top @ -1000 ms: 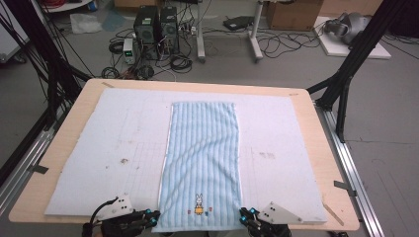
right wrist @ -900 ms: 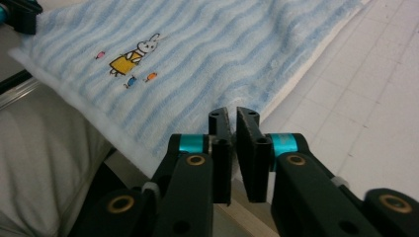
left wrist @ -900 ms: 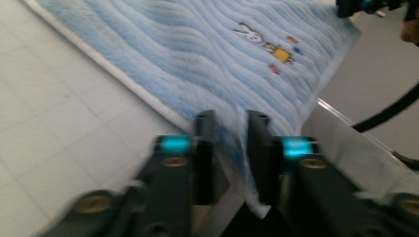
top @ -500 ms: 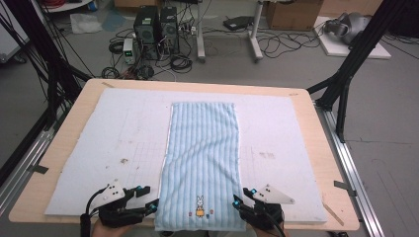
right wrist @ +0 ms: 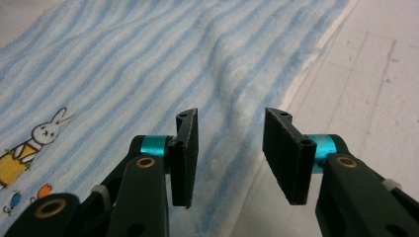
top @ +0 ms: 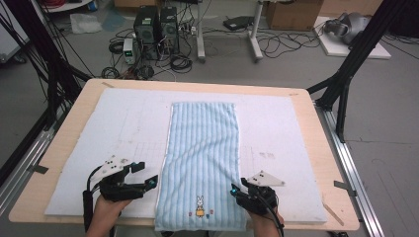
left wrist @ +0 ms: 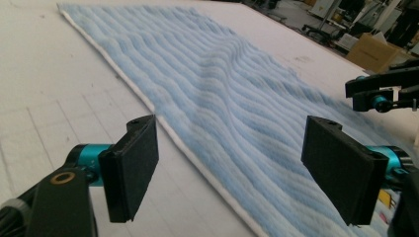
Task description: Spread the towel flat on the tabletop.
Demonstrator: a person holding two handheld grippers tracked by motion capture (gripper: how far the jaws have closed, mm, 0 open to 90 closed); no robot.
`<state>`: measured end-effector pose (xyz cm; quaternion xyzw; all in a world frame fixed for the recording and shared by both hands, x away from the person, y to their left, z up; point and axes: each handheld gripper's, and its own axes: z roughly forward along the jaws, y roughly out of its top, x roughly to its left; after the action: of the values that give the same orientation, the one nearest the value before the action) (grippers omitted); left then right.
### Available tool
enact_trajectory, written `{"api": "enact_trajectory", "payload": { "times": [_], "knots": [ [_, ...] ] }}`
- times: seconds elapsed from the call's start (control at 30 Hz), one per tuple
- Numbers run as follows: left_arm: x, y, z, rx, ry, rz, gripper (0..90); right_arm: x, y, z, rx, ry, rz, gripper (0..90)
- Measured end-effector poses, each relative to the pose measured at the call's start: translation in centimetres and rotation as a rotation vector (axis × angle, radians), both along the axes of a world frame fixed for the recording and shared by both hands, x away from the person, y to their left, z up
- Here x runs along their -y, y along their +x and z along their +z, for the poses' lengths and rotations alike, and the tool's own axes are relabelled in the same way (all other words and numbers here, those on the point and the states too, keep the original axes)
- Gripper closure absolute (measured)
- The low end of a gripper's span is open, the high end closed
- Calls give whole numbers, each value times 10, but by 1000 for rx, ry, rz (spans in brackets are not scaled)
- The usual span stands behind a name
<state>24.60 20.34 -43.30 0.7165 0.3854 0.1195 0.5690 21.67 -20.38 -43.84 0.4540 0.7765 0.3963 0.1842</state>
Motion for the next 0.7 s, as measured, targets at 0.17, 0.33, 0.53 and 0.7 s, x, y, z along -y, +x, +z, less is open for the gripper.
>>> {"api": "enact_trajectory", "payload": {
  "times": [0.17, 0.33, 0.53, 0.7],
  "knots": [
    [1, 19, 2, 53, 7, -11, 241, 2, 12, 1, -13, -2, 11, 605],
    [5, 36, 1, 21, 30, 16, 243, 0, 18, -3, -27, -8, 43, 638],
    [5, 56, 3, -4, 23, 35, 252, 0, 13, -11, -21, -44, 69, 778],
    [8, 74, 5, -7, 34, 51, 281, 2, 13, -8, -28, -74, 128, 876]
  ]
}}
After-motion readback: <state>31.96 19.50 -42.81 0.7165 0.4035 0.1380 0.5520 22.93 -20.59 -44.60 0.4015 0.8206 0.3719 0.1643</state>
